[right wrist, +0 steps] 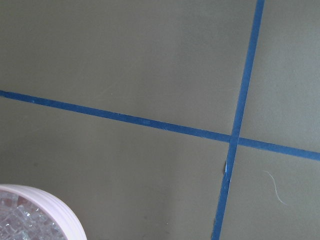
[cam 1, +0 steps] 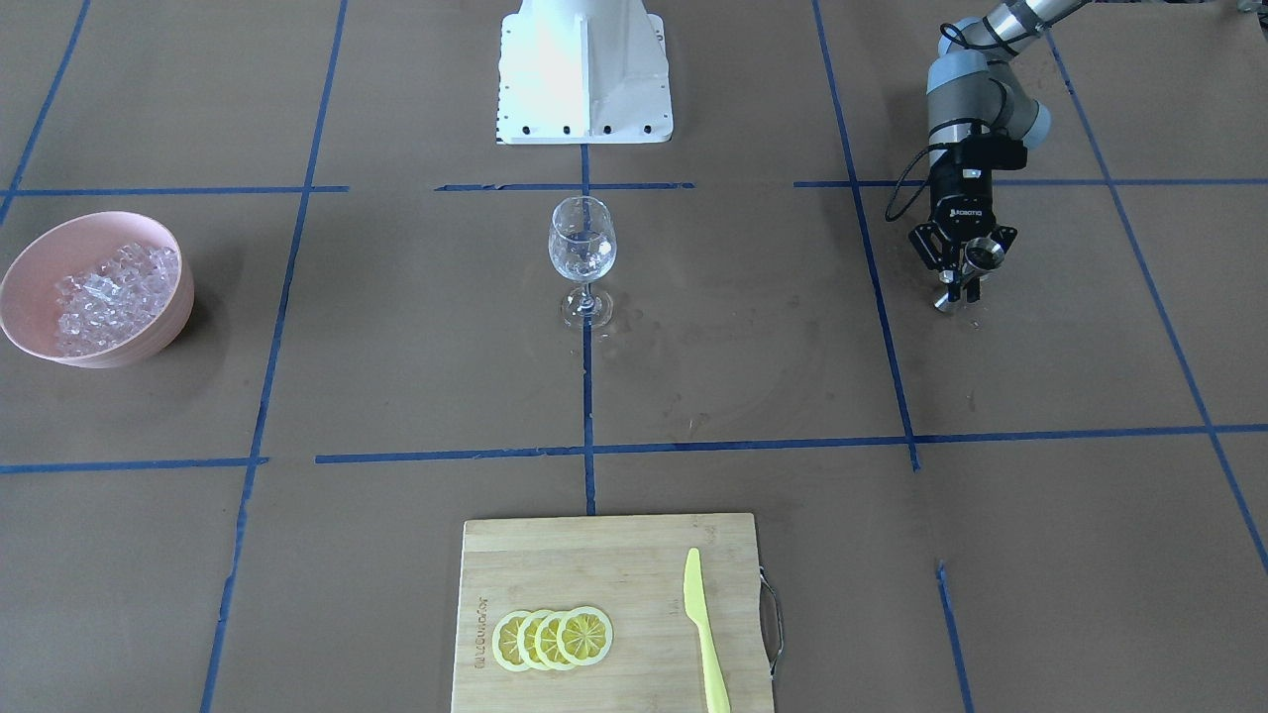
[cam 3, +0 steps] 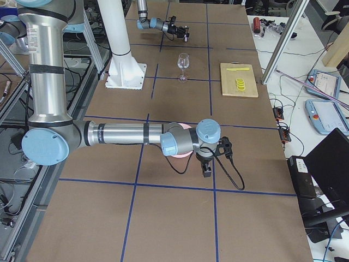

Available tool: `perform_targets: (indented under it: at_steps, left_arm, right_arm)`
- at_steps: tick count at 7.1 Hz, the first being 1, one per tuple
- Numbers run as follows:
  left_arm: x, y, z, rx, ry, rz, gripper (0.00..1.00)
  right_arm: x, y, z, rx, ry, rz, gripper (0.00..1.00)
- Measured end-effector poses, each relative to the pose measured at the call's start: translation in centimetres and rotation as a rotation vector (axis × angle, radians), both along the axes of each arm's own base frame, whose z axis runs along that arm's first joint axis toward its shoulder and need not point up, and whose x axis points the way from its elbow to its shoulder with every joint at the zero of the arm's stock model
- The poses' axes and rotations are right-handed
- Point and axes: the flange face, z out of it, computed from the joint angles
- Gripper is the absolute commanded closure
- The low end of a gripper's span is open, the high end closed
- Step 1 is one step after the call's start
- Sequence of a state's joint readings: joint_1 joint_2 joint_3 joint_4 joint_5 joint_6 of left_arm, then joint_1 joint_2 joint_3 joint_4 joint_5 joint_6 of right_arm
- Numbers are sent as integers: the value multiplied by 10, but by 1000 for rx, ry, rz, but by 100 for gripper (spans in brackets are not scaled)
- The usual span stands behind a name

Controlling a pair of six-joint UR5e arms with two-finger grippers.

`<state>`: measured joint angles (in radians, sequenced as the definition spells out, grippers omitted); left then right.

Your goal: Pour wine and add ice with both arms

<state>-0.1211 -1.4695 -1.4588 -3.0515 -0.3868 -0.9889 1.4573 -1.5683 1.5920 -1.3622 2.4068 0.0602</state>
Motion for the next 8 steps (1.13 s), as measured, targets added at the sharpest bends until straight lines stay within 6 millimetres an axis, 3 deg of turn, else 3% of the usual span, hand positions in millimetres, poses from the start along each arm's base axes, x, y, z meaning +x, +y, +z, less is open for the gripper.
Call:
perform_targets:
  at_steps: [4, 6, 8]
  left_arm:
    - [13, 4, -112, 89, 38, 136, 100]
    - [47, 2, -175, 138, 57, 202, 100]
    - [79, -5, -223, 150, 40, 227, 100]
  right_arm:
    - [-1, -1, -6, 10, -7, -1, 0]
    - [-1, -1, -6, 9, -8, -1, 0]
    - [-1, -1, -6, 9, -9, -1, 0]
